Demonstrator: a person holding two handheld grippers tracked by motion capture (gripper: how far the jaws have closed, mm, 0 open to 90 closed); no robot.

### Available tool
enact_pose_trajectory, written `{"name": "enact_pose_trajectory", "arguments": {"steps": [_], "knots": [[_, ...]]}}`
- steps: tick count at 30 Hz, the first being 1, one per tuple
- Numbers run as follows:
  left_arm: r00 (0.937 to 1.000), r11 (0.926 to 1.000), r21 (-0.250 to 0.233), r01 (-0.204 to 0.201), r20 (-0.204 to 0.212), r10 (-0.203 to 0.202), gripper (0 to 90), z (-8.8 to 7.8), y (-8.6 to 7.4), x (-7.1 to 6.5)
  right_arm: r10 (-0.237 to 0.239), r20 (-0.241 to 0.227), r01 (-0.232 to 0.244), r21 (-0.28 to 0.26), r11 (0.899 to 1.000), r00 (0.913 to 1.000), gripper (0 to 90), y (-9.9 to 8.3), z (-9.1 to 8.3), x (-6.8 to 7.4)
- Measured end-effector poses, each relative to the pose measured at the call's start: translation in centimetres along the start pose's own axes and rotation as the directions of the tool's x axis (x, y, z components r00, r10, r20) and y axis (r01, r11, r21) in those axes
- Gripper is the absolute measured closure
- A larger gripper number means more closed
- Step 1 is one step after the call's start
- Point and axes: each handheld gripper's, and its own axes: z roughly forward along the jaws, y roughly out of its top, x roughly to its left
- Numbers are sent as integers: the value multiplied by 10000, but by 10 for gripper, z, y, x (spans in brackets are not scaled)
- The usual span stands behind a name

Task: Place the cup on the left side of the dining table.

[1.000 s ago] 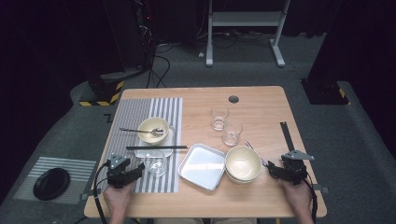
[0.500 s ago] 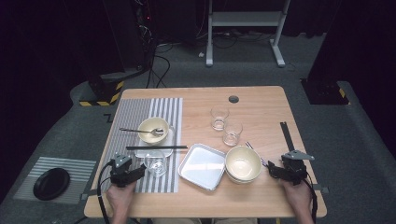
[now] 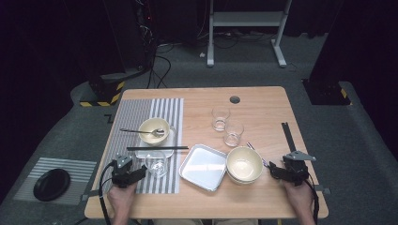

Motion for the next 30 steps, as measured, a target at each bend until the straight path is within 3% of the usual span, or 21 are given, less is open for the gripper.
{"name": "enact_pose_trajectory", "arguments": {"steps": [7,30], "knots": [[9997,9996,204,-193,-156,196,331,5,-1,1,27,0,-27,6,10000,10000,357,0,0,0],[9997,9998,180,-65,-229,70,299,7,-3,-2,27,-2,-27,4,10000,10000,358,0,0,0]]}}
